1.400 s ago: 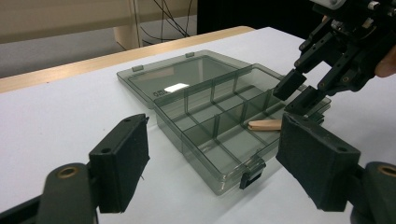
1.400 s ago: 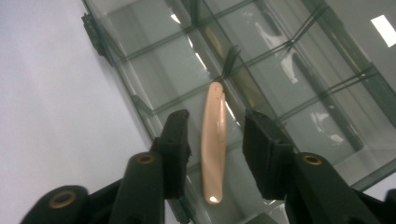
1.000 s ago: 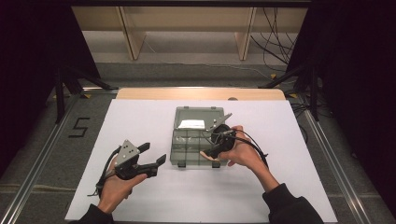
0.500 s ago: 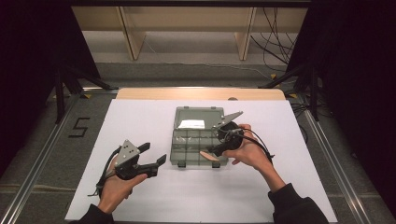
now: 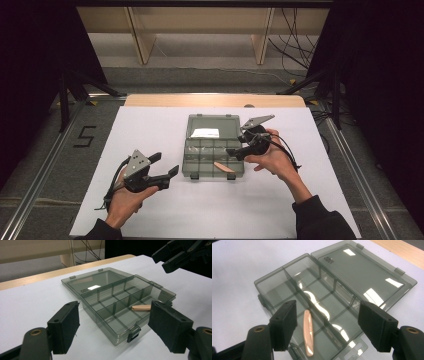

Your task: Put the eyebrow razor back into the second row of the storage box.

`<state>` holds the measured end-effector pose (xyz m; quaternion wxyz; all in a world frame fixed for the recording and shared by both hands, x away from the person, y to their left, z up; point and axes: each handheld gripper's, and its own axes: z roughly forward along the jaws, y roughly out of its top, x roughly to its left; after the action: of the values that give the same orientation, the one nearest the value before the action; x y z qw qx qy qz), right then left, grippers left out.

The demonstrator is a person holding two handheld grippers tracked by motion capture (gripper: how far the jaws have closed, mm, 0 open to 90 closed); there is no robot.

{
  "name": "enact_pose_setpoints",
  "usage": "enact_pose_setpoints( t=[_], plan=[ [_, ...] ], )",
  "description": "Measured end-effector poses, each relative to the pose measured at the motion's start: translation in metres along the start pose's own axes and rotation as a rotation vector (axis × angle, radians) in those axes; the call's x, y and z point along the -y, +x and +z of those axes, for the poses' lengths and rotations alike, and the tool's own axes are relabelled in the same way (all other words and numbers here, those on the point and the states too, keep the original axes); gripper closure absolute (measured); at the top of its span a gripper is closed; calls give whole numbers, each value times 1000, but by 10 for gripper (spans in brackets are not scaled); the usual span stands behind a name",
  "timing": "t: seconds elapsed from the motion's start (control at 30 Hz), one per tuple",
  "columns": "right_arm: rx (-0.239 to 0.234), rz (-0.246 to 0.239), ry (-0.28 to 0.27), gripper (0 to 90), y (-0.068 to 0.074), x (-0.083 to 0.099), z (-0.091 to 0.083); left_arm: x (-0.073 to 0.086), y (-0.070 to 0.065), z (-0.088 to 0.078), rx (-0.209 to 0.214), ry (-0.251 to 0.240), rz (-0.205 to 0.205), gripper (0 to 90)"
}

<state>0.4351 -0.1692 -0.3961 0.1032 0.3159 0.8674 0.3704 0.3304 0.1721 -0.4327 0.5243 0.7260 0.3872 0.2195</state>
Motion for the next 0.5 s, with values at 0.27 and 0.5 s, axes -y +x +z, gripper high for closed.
enact_pose_setpoints(
  t=[0.27,0.5],
  plan=[
    [11,45,-20,309,-8,3,-3,-1,0,1,9,-2,-4,248],
    [28,73,-48,305,-14,6,-3,-1,-1,4,13,5,-12,253]
  ],
)
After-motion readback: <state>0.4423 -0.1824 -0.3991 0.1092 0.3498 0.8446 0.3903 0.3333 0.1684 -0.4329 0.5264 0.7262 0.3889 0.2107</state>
